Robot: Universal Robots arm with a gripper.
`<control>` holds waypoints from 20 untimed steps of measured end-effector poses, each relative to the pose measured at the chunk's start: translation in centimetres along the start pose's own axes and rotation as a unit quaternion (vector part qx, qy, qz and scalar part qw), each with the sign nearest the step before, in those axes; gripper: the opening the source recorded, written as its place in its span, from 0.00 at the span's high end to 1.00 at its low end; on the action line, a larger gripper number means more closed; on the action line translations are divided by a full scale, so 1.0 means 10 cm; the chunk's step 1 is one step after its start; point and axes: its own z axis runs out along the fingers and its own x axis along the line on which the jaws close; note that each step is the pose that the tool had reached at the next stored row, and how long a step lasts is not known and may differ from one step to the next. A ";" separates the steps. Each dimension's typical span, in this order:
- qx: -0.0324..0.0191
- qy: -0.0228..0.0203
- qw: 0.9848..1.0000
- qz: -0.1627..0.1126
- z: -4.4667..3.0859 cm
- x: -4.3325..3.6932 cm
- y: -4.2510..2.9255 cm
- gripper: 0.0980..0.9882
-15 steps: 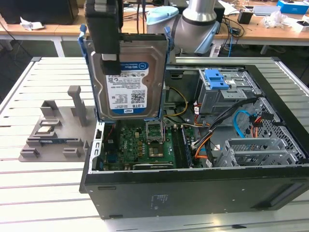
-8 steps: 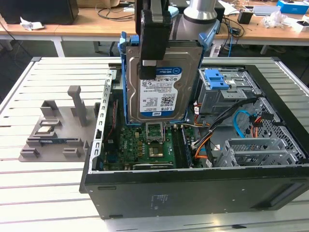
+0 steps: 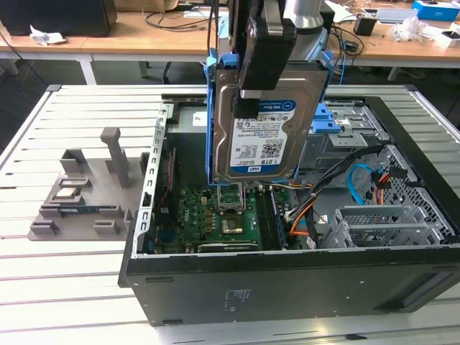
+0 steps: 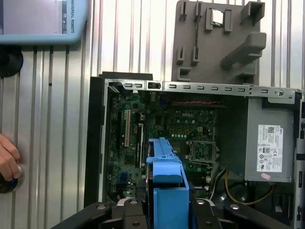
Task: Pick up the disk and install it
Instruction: 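Pick up the disk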
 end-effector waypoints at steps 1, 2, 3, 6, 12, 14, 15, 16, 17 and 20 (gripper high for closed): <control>0.000 0.000 1.000 0.000 0.000 0.000 -0.017 0.70; 0.000 0.000 1.000 0.000 -0.001 0.001 -0.051 0.70; 0.000 0.000 1.000 0.000 0.000 0.002 -0.070 0.70; 0.000 0.000 1.000 0.000 -0.001 0.004 -0.131 0.70; 0.000 0.000 1.000 0.000 -0.001 0.008 -0.264 0.70; 0.000 0.000 1.000 0.000 -0.001 0.009 -0.304 0.70; 0.000 0.000 1.000 0.000 -0.001 0.009 -0.321 0.70; 0.000 0.000 1.000 0.000 -0.001 0.010 -0.346 0.70; 0.000 0.000 1.000 0.000 -0.001 0.011 -0.362 0.70; 0.000 0.000 1.000 0.000 -0.001 0.012 -0.417 0.70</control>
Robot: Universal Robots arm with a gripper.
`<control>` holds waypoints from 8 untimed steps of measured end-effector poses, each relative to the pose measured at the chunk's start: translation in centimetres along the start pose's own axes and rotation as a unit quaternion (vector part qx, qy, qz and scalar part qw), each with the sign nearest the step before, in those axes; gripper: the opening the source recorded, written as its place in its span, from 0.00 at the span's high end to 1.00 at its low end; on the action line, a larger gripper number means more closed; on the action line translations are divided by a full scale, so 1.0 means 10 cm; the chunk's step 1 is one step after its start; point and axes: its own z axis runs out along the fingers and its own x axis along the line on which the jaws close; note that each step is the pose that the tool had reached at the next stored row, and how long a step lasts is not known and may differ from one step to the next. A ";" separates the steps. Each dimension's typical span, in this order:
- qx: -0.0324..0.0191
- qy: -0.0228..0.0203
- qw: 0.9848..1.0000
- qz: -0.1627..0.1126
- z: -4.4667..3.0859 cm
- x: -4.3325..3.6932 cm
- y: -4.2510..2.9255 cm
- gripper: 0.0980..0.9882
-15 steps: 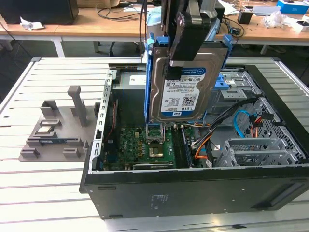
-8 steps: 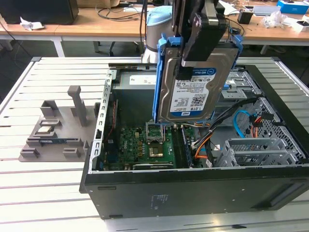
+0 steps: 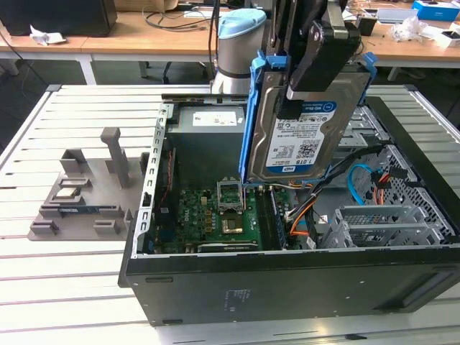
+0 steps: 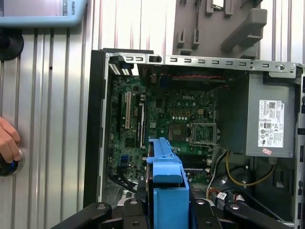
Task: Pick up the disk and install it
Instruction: 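Pick up the disk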
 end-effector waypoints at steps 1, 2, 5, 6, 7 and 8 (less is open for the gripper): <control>0.000 0.000 1.000 0.000 0.000 0.001 -0.018 0.70; 0.000 0.000 1.000 0.000 0.000 0.002 -0.057 0.70; 0.000 0.000 1.000 0.000 0.000 0.004 -0.133 0.70; 0.000 0.000 1.000 0.000 0.000 0.004 -0.164 0.70; 0.000 0.000 1.000 0.000 0.000 0.005 -0.194 0.70; 0.000 0.000 1.000 0.000 0.001 0.007 -0.241 0.70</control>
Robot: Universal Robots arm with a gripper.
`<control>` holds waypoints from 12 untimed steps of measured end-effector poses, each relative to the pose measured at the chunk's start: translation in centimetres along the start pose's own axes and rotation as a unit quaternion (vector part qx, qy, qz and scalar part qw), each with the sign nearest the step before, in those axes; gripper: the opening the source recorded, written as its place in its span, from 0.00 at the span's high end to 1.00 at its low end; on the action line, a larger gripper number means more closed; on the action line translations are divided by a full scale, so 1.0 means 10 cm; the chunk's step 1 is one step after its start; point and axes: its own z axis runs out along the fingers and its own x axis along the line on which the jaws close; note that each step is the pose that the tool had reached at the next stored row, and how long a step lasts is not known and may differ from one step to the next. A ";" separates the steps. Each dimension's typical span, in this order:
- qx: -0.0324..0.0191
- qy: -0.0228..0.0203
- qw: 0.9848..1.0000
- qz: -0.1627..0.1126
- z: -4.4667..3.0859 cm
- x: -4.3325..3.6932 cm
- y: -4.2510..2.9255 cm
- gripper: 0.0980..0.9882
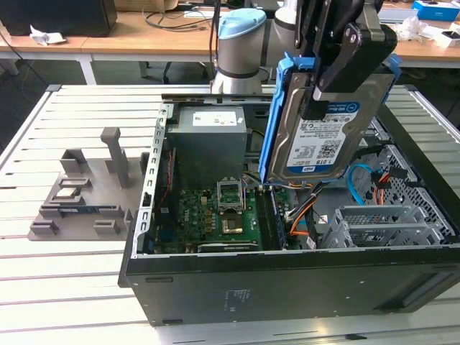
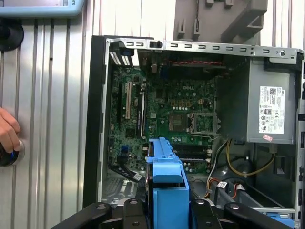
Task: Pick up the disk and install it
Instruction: 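Pick up the disk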
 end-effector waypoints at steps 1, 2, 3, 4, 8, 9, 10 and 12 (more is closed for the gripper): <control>0.000 0.000 1.000 0.000 0.001 0.001 -0.028 0.70; 0.000 0.000 1.000 0.000 0.001 0.002 -0.057 0.70; 0.000 0.000 1.000 0.000 0.004 0.002 -0.085 0.70; 0.000 0.000 1.000 0.000 0.009 0.003 -0.100 0.70; 0.000 0.000 1.000 0.000 0.040 0.005 -0.167 0.70; 0.000 0.000 1.000 0.000 0.049 0.011 -0.190 0.70; 0.000 0.000 1.000 0.001 0.056 0.061 -0.199 0.70; 0.000 0.000 1.000 0.002 0.062 0.107 -0.199 0.70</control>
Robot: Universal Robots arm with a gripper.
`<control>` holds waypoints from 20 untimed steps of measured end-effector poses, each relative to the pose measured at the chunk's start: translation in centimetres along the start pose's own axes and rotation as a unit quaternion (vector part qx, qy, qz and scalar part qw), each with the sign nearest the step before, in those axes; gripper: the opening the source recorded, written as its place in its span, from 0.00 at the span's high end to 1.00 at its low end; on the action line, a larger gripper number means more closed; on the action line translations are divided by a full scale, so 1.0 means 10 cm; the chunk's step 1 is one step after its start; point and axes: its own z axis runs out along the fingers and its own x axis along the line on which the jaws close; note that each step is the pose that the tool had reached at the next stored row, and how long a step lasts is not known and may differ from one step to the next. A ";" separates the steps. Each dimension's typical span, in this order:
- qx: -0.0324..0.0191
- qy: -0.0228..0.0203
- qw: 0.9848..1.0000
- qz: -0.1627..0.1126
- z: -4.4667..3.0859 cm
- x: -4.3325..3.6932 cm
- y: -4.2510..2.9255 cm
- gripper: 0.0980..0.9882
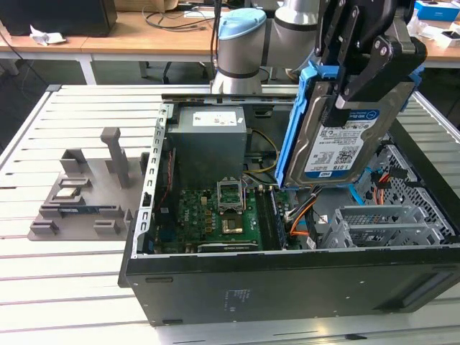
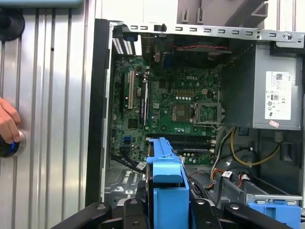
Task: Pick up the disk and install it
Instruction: 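Pick up the disk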
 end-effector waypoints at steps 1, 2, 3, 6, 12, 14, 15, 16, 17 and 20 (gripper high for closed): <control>0.000 0.000 1.000 0.001 0.008 0.053 0.001 0.70; 0.000 0.000 1.000 0.002 0.010 0.075 0.001 0.70; 0.000 0.000 1.000 0.003 0.012 0.100 0.002 0.70; 0.000 0.000 1.000 0.005 0.022 0.182 0.004 0.70; 0.000 -0.002 1.000 0.029 0.047 0.256 -0.023 0.70; 0.000 -0.001 1.000 0.030 0.048 0.261 -0.075 0.70; 0.000 -0.002 1.000 0.030 0.050 0.262 -0.101 0.70; 0.000 -0.002 1.000 0.030 0.049 0.264 -0.135 0.70; 0.000 -0.001 1.000 0.030 0.049 0.265 -0.165 0.70; -0.001 -0.001 1.000 0.030 0.045 0.270 -0.376 0.70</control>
